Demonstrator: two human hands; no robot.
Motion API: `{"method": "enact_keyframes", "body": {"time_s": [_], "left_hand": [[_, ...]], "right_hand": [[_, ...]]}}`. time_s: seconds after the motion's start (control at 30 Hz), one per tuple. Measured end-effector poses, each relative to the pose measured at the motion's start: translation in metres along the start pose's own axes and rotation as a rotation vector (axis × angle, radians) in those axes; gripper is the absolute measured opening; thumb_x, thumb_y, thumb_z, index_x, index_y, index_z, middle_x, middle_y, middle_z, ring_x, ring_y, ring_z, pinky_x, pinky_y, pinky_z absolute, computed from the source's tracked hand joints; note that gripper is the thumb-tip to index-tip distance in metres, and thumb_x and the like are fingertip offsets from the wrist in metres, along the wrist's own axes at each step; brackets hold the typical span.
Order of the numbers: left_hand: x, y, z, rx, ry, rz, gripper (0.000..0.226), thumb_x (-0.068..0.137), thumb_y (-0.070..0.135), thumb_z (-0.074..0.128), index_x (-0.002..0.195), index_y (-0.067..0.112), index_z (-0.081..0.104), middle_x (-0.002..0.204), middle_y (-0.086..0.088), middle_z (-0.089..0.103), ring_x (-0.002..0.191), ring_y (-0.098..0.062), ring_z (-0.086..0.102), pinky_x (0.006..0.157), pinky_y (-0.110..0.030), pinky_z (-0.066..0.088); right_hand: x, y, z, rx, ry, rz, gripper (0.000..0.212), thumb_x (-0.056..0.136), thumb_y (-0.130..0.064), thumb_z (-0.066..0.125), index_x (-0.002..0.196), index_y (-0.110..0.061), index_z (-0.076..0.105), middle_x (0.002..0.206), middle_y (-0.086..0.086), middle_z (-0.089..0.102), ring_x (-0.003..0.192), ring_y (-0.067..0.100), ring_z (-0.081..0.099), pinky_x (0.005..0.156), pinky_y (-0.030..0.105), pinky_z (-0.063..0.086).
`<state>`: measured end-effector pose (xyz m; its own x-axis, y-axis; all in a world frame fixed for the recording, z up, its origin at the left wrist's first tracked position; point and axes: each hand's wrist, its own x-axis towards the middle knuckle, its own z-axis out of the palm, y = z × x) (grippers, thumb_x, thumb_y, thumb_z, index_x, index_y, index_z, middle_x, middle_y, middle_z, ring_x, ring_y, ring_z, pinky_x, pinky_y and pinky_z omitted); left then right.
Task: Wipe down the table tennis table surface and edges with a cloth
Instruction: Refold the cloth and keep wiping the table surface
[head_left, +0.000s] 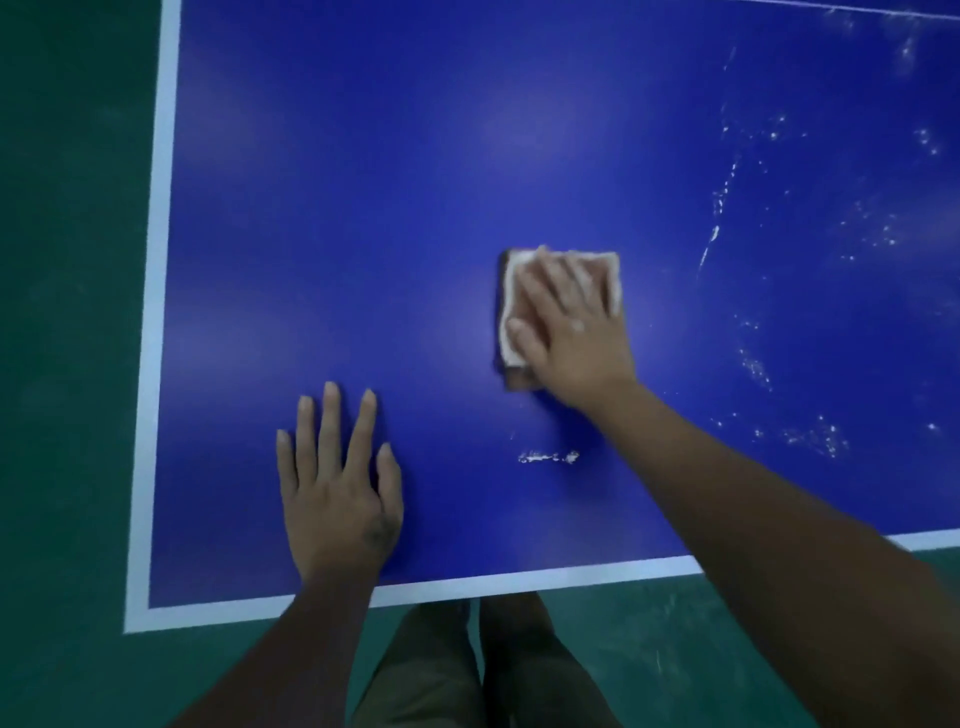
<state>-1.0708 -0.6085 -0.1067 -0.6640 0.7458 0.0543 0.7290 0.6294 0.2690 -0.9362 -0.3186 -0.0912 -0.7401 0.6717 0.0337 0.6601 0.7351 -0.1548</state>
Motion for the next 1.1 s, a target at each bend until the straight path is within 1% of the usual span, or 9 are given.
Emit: {"method": "enact_keyframes", "body": {"time_s": [0.17, 0.33, 0.4, 0.53, 0.7, 0.8, 0.97, 1.03, 1.1], "left_hand": [[0.002, -0.003, 0.007, 0.015, 0.0, -0.028, 0.062, 0.111, 0.044, 0.036, 0.172, 0.029, 0.033, 0.183, -0.003, 0.017, 0.17, -0.028, 0.009, 0.136, -0.058, 0.012], [-0.001, -0.003, 0.008, -0.001, 0.015, -0.025, 0.062, 0.111, 0.042, 0.038, 0.171, 0.028, 0.035, 0.182, -0.004, 0.019, 0.17, -0.029, 0.01, 0.136, -0.057, 0.011], [0.0, -0.003, 0.007, -0.001, 0.009, -0.036, 0.062, 0.111, 0.042, 0.039, 0.171, 0.028, 0.034, 0.182, -0.004, 0.018, 0.17, -0.028, 0.009, 0.136, -0.057, 0.01], [0.0, -0.002, 0.005, -0.002, -0.01, -0.043, 0.063, 0.111, 0.044, 0.037, 0.172, 0.03, 0.03, 0.183, -0.004, 0.017, 0.17, -0.028, 0.007, 0.137, -0.056, 0.009], [0.001, 0.0, 0.004, 0.017, -0.02, -0.049, 0.064, 0.111, 0.045, 0.034, 0.173, 0.03, 0.028, 0.183, -0.004, 0.016, 0.17, -0.028, 0.006, 0.137, -0.057, 0.008], [0.001, 0.002, 0.003, 0.004, -0.004, -0.045, 0.063, 0.111, 0.043, 0.036, 0.172, 0.029, 0.031, 0.182, -0.006, 0.019, 0.17, -0.03, 0.009, 0.137, -0.057, 0.009], [0.001, 0.003, 0.001, 0.021, -0.007, -0.048, 0.062, 0.111, 0.045, 0.036, 0.171, 0.029, 0.032, 0.182, -0.006, 0.02, 0.17, -0.03, 0.01, 0.137, -0.057, 0.01], [0.001, 0.003, 0.001, 0.018, 0.004, -0.044, 0.061, 0.112, 0.045, 0.037, 0.171, 0.029, 0.034, 0.181, -0.006, 0.022, 0.17, -0.03, 0.012, 0.137, -0.057, 0.01], [0.001, 0.002, 0.0, 0.008, 0.026, -0.038, 0.059, 0.112, 0.043, 0.041, 0.169, 0.027, 0.04, 0.18, -0.007, 0.027, 0.169, -0.031, 0.015, 0.136, -0.057, 0.013]], "right_hand": [[-0.023, 0.035, -0.001, -0.002, -0.015, 0.466, 0.066, 0.109, -0.06, 0.03, 0.169, -0.032, 0.028, 0.18, -0.005, 0.014, 0.167, 0.022, 0.006, 0.131, 0.063, -0.003], [-0.06, -0.003, 0.005, -0.022, 0.052, 0.72, 0.069, 0.109, -0.06, 0.026, 0.17, -0.029, 0.028, 0.18, 0.0, 0.015, 0.167, 0.026, 0.009, 0.13, 0.066, 0.002], [-0.07, -0.031, 0.009, -0.043, 0.056, 0.678, 0.068, 0.109, -0.059, 0.027, 0.17, -0.028, 0.029, 0.18, 0.003, 0.017, 0.166, 0.029, 0.012, 0.129, 0.067, 0.003], [-0.115, -0.073, 0.022, -0.069, 0.041, 0.385, 0.064, 0.111, -0.055, 0.035, 0.168, -0.027, 0.033, 0.179, 0.004, 0.021, 0.166, 0.03, 0.015, 0.13, 0.067, 0.007], [-0.181, -0.06, 0.017, -0.027, 0.003, 0.177, 0.063, 0.11, -0.053, 0.044, 0.167, -0.026, 0.038, 0.179, 0.0, 0.021, 0.167, 0.027, 0.014, 0.129, 0.069, 0.013], [-0.182, -0.04, 0.009, -0.016, -0.013, 0.232, 0.064, 0.109, -0.053, 0.043, 0.167, -0.026, 0.038, 0.178, 0.0, 0.022, 0.166, 0.027, 0.014, 0.129, 0.069, 0.011], [-0.099, -0.037, 0.013, -0.027, 0.043, 0.531, 0.067, 0.109, -0.059, 0.031, 0.168, -0.027, 0.035, 0.179, 0.001, 0.02, 0.166, 0.029, 0.013, 0.13, 0.067, 0.005], [-0.077, -0.055, 0.019, -0.03, 0.046, 0.51, 0.067, 0.109, -0.06, 0.031, 0.168, -0.029, 0.033, 0.179, 0.001, 0.019, 0.166, 0.029, 0.012, 0.129, 0.067, 0.005], [-0.081, -0.075, 0.027, -0.044, 0.053, 0.369, 0.064, 0.11, -0.058, 0.034, 0.168, -0.029, 0.035, 0.179, 0.002, 0.021, 0.166, 0.03, 0.015, 0.129, 0.068, 0.007]]}}
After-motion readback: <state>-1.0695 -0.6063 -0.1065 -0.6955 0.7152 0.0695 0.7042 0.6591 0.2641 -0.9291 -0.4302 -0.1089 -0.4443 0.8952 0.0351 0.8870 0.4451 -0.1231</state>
